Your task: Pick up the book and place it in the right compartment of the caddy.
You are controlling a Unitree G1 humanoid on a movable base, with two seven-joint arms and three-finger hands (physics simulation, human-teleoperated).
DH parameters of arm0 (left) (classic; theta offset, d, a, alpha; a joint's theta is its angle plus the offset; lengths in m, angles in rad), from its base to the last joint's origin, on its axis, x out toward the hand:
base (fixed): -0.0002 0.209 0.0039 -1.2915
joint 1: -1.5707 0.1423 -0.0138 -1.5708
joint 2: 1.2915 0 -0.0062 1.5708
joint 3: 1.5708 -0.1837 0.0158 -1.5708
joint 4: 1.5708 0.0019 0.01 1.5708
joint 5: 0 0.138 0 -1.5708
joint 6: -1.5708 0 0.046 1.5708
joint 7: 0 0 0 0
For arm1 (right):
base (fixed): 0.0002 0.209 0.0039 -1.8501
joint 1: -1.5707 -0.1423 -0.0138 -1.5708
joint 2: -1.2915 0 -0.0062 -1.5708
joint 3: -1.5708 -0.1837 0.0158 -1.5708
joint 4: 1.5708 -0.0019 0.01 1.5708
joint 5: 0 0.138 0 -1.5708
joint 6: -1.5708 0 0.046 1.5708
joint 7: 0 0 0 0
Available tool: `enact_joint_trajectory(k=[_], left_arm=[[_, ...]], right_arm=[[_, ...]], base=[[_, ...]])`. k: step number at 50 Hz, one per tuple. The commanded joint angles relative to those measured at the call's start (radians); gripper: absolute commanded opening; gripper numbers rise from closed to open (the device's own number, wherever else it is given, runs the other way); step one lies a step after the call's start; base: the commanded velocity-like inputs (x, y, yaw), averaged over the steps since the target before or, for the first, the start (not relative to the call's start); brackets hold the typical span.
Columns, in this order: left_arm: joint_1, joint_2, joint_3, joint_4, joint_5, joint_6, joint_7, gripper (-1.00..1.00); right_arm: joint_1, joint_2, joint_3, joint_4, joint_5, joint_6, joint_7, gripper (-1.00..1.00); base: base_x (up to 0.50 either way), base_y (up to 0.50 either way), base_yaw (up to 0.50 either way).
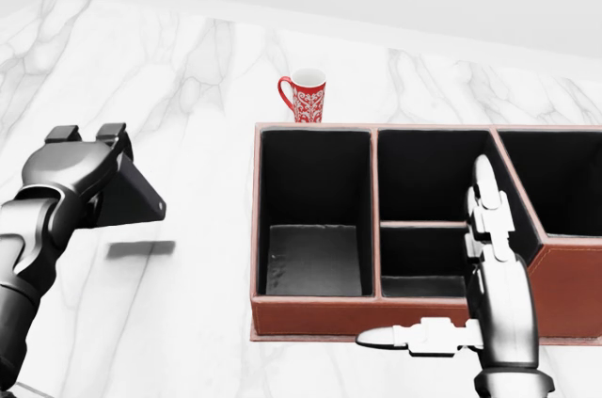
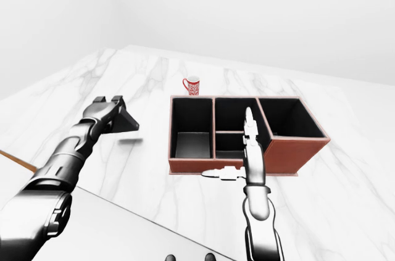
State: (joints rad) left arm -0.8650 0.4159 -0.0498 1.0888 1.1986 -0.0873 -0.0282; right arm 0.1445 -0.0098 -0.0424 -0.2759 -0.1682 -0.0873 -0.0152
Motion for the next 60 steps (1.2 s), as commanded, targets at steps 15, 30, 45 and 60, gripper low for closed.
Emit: enact_joint_trajectory(k=[15, 30, 45, 60], left_arm=[[0.262, -0.045, 0.127, -0.776, -0.006, 0.0, -0.097, -1.0], [0.345, -0.081, 0.133, -0.956, 0.017, 0.0, -0.157, -1.0], [0.406, -0.132, 0.131, -1.161, 0.018, 0.0, -0.275, -1.0], [0.452, -0.177, 0.114, -1.325, 0.025, 0.0, -0.373, -1.0]], right_arm=[[0.003, 0.0, 0.006, 0.01, -0.011, 0.0, -0.003, 1.0], [-0.044, 0.005, 0.045, -0.069, -0.043, 0.0, 0.004, 1.0], [-0.202, 0.032, 0.142, -0.04, -0.096, 0.0, 0.0, 1.0], [-0.266, 0.082, 0.224, 0.075, -0.156, 0.0, -0.027, 1.0]], base=[[0.0, 0.0, 0.0], [0.0, 0.0, 0.0], [0.0, 0.0, 0.0], [0.0, 0.0, 0.0]])
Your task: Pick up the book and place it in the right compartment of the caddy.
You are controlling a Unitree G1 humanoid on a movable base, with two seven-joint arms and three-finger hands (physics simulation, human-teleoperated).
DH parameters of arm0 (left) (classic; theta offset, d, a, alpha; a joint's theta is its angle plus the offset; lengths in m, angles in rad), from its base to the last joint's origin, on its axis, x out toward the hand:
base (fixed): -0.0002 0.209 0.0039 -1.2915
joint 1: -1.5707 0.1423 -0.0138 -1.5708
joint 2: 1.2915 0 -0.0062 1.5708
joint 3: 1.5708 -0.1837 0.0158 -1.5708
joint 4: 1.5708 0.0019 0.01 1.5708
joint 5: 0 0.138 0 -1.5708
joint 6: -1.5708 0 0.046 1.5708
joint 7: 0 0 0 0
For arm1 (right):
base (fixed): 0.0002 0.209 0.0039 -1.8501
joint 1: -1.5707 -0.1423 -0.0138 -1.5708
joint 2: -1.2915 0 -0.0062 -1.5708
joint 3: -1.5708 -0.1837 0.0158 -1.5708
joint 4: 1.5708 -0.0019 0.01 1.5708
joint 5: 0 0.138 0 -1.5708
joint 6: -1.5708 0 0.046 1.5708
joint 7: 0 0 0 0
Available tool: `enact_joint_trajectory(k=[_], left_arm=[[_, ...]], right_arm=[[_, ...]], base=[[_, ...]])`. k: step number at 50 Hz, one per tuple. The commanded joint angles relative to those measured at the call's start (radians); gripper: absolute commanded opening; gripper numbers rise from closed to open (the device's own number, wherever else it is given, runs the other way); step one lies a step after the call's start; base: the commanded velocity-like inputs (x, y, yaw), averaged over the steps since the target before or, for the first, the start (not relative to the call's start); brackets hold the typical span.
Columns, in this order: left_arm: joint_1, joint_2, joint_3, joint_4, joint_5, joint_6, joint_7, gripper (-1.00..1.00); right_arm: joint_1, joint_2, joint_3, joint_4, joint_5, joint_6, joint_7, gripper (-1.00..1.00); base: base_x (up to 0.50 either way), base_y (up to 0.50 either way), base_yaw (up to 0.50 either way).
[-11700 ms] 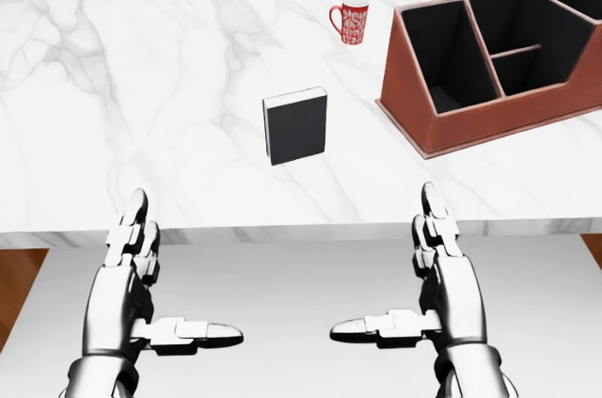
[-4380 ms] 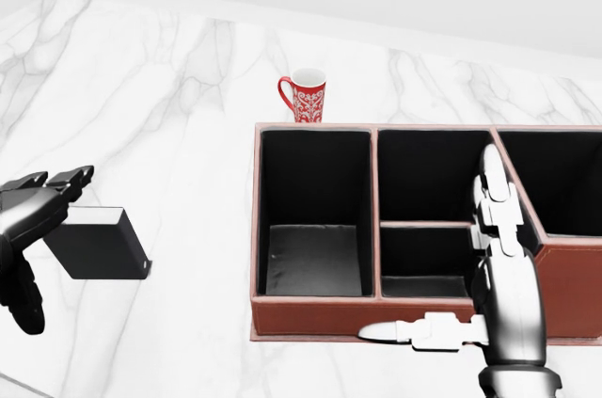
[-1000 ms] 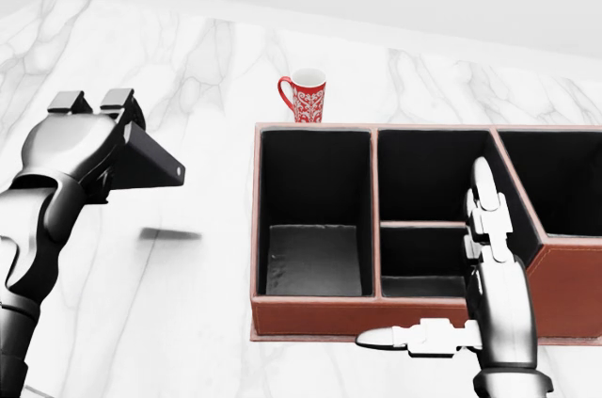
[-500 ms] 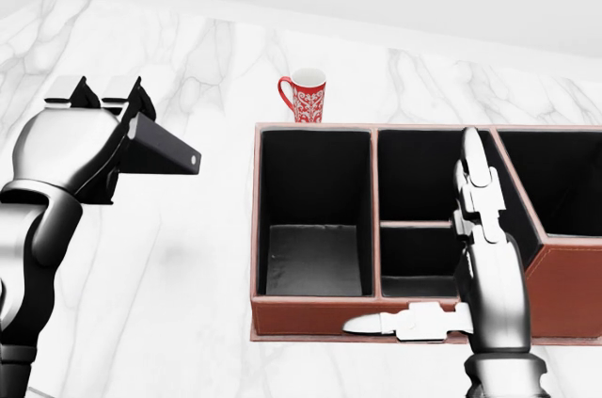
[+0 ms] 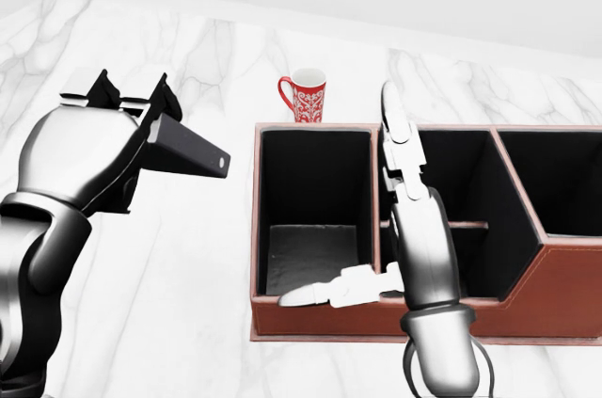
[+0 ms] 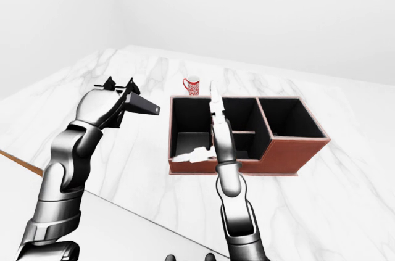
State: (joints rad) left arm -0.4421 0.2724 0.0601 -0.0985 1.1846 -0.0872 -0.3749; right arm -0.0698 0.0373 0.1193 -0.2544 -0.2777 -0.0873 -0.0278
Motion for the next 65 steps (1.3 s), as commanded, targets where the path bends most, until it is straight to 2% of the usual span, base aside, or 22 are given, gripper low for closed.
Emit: enact_joint_trajectory(k=[1, 6, 21, 31, 47, 65], left_arm=[[0.036, -0.042, -0.004, -0.142, 0.042, 0.0, -0.032, -1.0], [0.032, -0.052, -0.008, -0.144, 0.049, 0.0, -0.032, -1.0], [0.1, -0.096, -0.033, -0.236, 0.06, 0.0, -0.057, -1.0], [0.122, -0.109, -0.037, -0.31, 0.049, 0.0, -0.104, -1.0], [0.121, -0.123, -0.047, -0.359, 0.056, 0.0, -0.137, -1.0], [0.162, -0.142, -0.058, -0.424, 0.048, 0.0, -0.16, -1.0]], right_arm=[[-0.062, 0.04, 0.069, 0.065, -0.052, 0.0, -0.017, 1.0], [-0.079, 0.054, 0.083, 0.081, -0.06, 0.0, -0.02, 1.0], [-0.101, 0.076, 0.105, 0.064, -0.069, 0.0, -0.023, 1.0], [-0.122, 0.089, 0.115, 0.098, -0.078, 0.0, -0.028, 1.0], [-0.14, 0.107, 0.128, 0.099, -0.092, 0.0, -0.016, 1.0], [-0.159, 0.114, 0.129, 0.168, -0.102, 0.0, -0.033, 1.0]], base=[[0.0, 0.0, 0.0], [0.0, 0.0, 0.0], [0.0, 0.0, 0.0], [0.0, 0.0, 0.0], [0.0, 0.0, 0.0], [0.0, 0.0, 0.0]])
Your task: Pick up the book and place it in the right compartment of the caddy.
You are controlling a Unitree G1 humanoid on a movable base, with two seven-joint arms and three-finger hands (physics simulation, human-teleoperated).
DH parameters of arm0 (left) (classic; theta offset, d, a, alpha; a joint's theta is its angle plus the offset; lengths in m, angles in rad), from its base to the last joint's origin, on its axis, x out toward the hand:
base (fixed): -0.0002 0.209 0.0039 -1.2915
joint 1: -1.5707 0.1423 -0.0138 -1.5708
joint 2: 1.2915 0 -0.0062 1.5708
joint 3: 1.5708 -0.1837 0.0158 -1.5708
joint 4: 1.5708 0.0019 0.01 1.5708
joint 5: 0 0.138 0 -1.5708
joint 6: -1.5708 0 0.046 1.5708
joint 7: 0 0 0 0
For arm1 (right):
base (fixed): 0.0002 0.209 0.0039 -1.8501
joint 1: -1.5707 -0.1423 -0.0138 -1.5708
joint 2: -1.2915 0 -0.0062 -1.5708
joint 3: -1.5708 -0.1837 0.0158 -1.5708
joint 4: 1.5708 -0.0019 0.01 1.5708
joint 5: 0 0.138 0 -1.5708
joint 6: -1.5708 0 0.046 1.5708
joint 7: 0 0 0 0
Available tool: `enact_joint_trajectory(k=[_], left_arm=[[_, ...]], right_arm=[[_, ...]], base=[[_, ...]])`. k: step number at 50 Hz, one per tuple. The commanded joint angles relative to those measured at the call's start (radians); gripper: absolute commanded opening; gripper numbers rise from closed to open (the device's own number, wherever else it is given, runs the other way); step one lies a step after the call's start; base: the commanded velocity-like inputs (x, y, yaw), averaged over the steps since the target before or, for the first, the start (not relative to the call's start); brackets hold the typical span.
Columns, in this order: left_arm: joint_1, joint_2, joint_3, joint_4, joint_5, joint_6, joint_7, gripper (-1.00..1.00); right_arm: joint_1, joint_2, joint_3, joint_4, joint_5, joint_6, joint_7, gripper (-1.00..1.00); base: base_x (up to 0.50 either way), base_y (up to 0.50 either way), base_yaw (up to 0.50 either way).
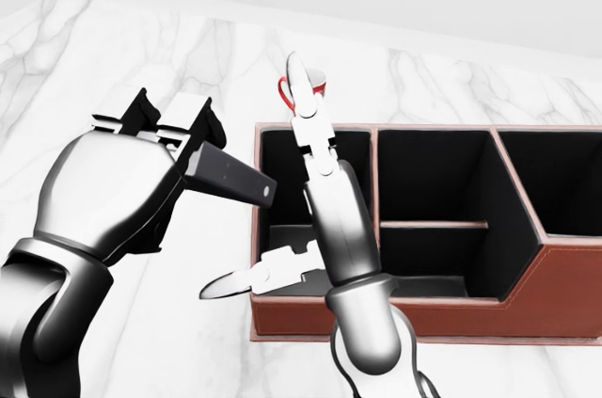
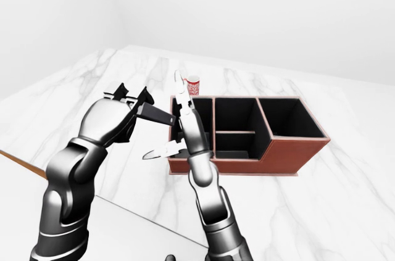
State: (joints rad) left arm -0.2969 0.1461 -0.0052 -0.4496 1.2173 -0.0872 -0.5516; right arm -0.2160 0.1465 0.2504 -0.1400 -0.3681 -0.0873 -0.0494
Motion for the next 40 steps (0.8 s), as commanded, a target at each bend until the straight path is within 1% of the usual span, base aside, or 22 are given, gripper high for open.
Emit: enact_joint_trajectory(k=[1, 7, 19, 26, 34, 40], left_arm=[[0.021, -0.018, 0.005, -0.082, 0.016, 0.0, 0.014, -1.0], [0.025, -0.031, -0.003, -0.121, 0.009, 0.0, -0.014, -1.0], [0.04, -0.05, -0.021, -0.189, 0.004, 0.0, -0.051, -1.0], [0.067, -0.06, -0.035, -0.204, 0.012, 0.0, -0.048, -1.0], [0.067, -0.059, -0.03, -0.203, 0.009, 0.0, -0.049, -1.0], [0.067, -0.056, -0.025, -0.194, 0.009, 0.0, -0.044, -1.0]], right_arm=[[-0.016, 0.004, -0.006, 0.062, -0.009, 0.0, -0.012, 1.0], [-0.039, 0.011, -0.015, 0.068, -0.012, 0.0, -0.004, 1.0], [-0.041, 0.013, -0.013, 0.107, -0.015, 0.0, -0.015, 1.0], [-0.045, 0.015, -0.013, 0.123, -0.018, 0.0, -0.016, 1.0], [-0.059, 0.016, -0.019, 0.129, -0.03, 0.0, -0.005, 1.0], [-0.046, 0.01, -0.019, 0.166, -0.049, 0.0, -0.02, 1.0]], base=[[0.0, 0.0, 0.0], [0.0, 0.0, 0.0], [0.0, 0.0, 0.0], [0.0, 0.0, 0.0], [0.0, 0.0, 0.0], [0.0, 0.0, 0.0]])
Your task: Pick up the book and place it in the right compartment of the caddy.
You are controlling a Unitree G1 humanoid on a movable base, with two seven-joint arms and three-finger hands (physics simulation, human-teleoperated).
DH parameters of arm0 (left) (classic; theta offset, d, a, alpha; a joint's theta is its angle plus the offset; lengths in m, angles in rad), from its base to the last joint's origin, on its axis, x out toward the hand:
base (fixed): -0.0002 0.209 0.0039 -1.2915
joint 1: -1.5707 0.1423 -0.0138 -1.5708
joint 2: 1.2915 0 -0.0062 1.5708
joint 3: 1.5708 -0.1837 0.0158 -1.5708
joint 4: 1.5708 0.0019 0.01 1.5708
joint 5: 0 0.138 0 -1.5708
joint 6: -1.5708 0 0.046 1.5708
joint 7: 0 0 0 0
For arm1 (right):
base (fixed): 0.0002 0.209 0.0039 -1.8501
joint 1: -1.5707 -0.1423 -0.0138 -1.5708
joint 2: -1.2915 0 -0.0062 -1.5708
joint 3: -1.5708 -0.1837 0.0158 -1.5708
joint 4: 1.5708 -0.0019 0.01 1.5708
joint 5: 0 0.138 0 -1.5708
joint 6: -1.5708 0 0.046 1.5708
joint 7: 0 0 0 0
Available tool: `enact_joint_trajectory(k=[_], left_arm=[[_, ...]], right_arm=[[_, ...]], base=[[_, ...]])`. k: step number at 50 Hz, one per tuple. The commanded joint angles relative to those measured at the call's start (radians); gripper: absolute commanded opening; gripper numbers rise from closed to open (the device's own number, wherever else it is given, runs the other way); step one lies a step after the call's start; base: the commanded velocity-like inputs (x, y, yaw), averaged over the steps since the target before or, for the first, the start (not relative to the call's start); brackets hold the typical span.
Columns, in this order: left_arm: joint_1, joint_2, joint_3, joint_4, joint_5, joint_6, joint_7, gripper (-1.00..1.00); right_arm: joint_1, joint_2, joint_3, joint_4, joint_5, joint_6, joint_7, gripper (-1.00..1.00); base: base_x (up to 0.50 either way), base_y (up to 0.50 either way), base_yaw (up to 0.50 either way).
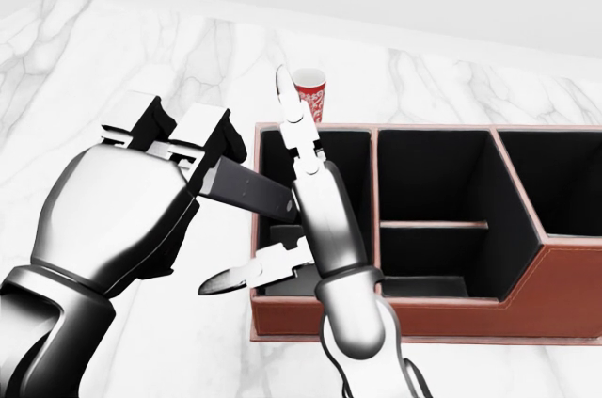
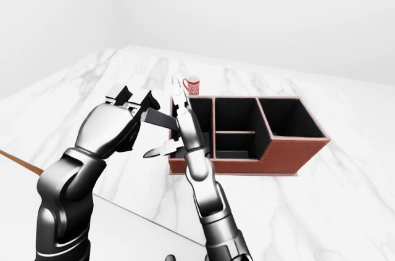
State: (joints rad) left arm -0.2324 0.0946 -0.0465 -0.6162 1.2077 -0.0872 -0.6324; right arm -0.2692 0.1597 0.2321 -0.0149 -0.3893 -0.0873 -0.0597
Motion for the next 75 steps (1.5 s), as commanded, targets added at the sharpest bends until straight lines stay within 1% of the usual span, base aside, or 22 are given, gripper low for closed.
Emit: enact_joint_trajectory(k=[1, 6, 19, 35, 36, 37, 38, 41, 43, 46, 65, 67, 73, 74, 75], left_arm=[[0.003, -0.005, 0.016, -0.028, 0.019, 0.0, 0.037, -1.0], [0.007, -0.009, 0.01, -0.038, 0.023, 0.0, 0.031, -1.0], [0.007, -0.012, 0.009, -0.058, 0.016, 0.0, 0.02, -1.0], [0.02, -0.017, 0.004, -0.064, 0.018, 0.0, 0.025, -1.0], [0.022, -0.017, 0.003, -0.066, 0.019, 0.0, 0.025, -1.0], [0.024, -0.018, 0.002, -0.067, 0.018, 0.0, 0.025, -1.0], [0.025, -0.018, 0.002, -0.067, 0.019, 0.0, 0.026, -1.0], [0.021, -0.018, 0.003, -0.066, 0.018, 0.0, 0.024, -1.0], [0.023, -0.018, 0.002, -0.064, 0.02, 0.0, 0.026, -1.0], [0.023, -0.017, 0.002, -0.065, 0.019, 0.0, 0.023, -1.0], [0.031, -0.017, 0.004, -0.057, 0.021, 0.0, 0.036, -1.0], [0.03, -0.017, 0.003, -0.057, 0.021, 0.0, 0.036, -1.0], [0.019, -0.019, 0.004, -0.06, 0.016, 0.0, 0.028, -1.0], [0.008, -0.024, 0.004, -0.059, 0.021, 0.0, 0.027, -1.0], [0.006, -0.024, 0.003, -0.059, 0.024, 0.0, 0.027, -0.91]], right_arm=[[0.009, -0.004, 0.0, 0.038, -0.034, 0.0, -0.012, 1.0], [0.004, -0.001, 0.001, 0.017, -0.057, 0.0, -0.007, 1.0], [-0.01, 0.0, -0.003, 0.081, -0.064, 0.0, -0.011, 1.0], [-0.038, 0.0, -0.019, 0.152, -0.057, 0.0, -0.011, 1.0], [-0.037, -0.001, -0.017, 0.159, -0.057, 0.0, -0.01, 0.67], [-0.036, -0.001, -0.017, 0.161, -0.058, 0.0, -0.011, -0.76], [-0.033, -0.001, -0.016, 0.164, -0.057, 0.0, -0.007, -1.0], [-0.026, 0.0, -0.012, 0.171, -0.06, 0.0, -0.01, -1.0], [-0.023, -0.004, -0.014, 0.215, -0.062, 0.0, -0.027, -1.0], [-0.031, 0.003, -0.018, 0.173, -0.061, 0.0, -0.005, -1.0], [-0.031, -0.005, -0.022, 0.203, -0.059, 0.0, -0.017, -1.0], [-0.026, -0.008, -0.022, 0.234, -0.063, 0.0, -0.032, -1.0], [-0.031, 0.0, -0.023, 0.178, -0.063, 0.0, -0.006, -1.0], [-0.027, -0.006, -0.021, 0.21, -0.064, 0.0, -0.021, -1.0], [-0.025, -0.007, -0.022, 0.223, -0.065, 0.0, -0.027, -1.0]], base=[[0.0, 0.0, 0.0], [0.0, 0.0, 0.0], [0.0, 0.0, 0.0], [0.0, 0.0, 0.0], [0.0, 0.0, 0.0], [0.0, 0.0, 0.0], [0.0, 0.0, 0.0], [0.0, 0.0, 0.0], [0.0, 0.0, 0.0], [0.0, 0.0, 0.0], [0.0, 0.0, 0.0], [0.0, 0.0, 0.0], [0.0, 0.0, 0.0], [0.0, 0.0, 0.0], [0.0, 0.0, 0.0]])
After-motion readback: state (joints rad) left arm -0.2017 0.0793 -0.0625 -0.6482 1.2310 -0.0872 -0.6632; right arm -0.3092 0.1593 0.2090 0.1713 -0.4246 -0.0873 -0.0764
